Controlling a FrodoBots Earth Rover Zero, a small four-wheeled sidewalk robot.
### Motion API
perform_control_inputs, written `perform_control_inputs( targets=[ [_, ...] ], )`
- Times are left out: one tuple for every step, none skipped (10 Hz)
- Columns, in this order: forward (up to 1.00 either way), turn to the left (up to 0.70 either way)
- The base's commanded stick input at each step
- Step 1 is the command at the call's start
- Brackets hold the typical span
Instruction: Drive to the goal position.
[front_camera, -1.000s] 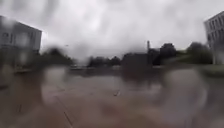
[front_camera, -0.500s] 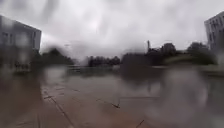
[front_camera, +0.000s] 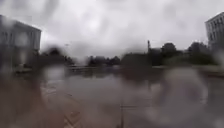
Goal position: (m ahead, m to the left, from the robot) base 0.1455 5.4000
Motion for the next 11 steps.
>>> perform_control_inputs(
  targets=[
    [1.00,0.00],
    [1.00,0.00],
    [1.00,0.00],
    [1.00,0.00],
    [1.00,-0.17],
    [1.00,-0.19],
    [1.00,-0.04],
    [1.00,0.00],
    [1.00,0.00],
    [1.00,0.00],
    [1.00,0.00]
  ],
)
